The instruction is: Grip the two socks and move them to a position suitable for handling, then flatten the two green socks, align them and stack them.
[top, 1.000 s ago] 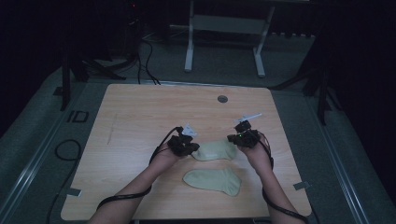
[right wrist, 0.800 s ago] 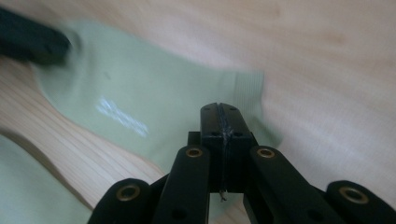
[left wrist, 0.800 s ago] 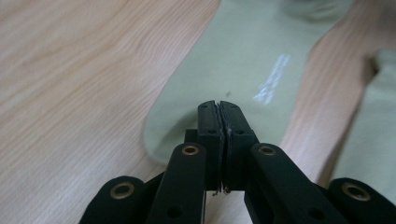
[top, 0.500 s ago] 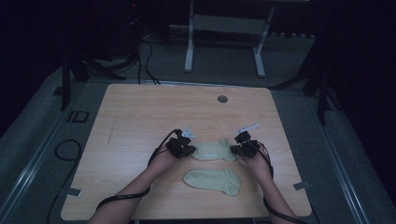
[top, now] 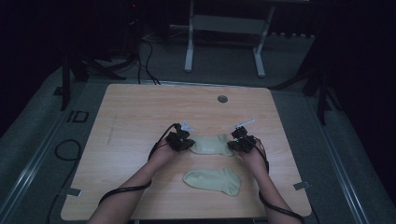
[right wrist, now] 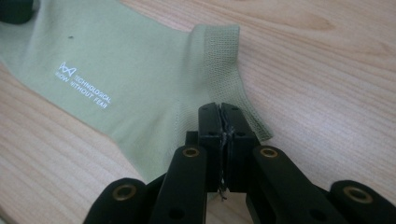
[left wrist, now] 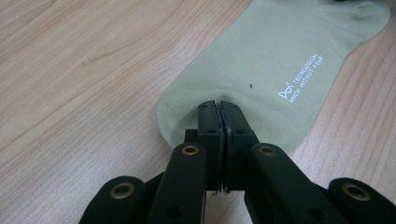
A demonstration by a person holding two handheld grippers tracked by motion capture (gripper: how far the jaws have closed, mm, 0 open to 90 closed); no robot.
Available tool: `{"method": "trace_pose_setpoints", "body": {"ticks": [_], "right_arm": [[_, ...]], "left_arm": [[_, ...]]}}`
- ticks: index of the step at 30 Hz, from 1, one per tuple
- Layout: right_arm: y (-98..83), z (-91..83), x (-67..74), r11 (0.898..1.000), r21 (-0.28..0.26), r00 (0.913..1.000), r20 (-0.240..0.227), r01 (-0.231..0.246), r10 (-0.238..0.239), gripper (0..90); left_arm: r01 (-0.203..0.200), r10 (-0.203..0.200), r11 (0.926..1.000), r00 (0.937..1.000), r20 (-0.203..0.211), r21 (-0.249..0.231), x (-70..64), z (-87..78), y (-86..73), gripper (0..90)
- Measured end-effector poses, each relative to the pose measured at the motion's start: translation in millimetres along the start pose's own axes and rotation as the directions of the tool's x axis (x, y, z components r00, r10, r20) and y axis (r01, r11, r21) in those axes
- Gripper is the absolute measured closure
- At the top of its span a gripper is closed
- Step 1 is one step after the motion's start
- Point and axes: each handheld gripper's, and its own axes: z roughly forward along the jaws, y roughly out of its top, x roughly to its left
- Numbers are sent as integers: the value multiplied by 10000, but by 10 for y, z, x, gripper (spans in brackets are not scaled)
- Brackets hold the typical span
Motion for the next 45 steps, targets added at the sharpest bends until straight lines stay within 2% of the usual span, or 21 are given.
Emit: {"method": "trace_pose_setpoints", "body": {"ticks": [7, 11, 15, 20, 22, 24, 30, 35, 37, 45], "right_arm": [[-77, -42, 36, 9999, -33, 9999, -74, 150, -151, 859], [-44, -40, 65, 9996, 93, 9991, -348, 264, -260, 783], [4, -56, 96, 9992, 10, 9981, -479, 388, -387, 704], [61, -104, 105, 9990, -190, 9979, -492, 402, -411, 603], [68, -121, 112, 9989, -216, 9978, -492, 425, -436, 583], [81, -167, 128, 9981, -298, 9969, -560, 534, -550, 540], [78, -239, 162, 9964, -416, 9947, -688, 733, -760, 519], [50, -322, 183, 9953, -506, 9942, -643, 827, -859, 519], [21, -377, 196, 9950, -506, 9933, -737, 859, -895, 517], [-122, -563, 264, 9908, -820, 9886, -968, 1079, -1157, 542]], "left_arm": [[29, -29, 10000, 10000, 33, 17, -3, -1, 3, 871], [186, -183, 9998, 9992, 351, -58, -19, -12, 5, 826], [308, -295, 9991, 9985, 459, -277, -27, -84, 24, 798], [311, -299, 9992, 9984, 471, -263, -33, -153, 32, 785], [364, -343, 9986, 9978, 568, -376, -48, -213, 35, 764], [235, -205, 9985, 9980, 593, -497, -94, -310, 49, 726], [100, -60, 9985, 9973, 731, -537, -189, -455, 32, 638], [185, -139, 9982, 9966, 817, -567, -232, -521, -2, 637], [72, -26, 9985, 9963, 863, -536, -301, -569, -61, 637], [72, -41, 9996, 9932, 1167, -262, -446, -624, -231, 637]]}}
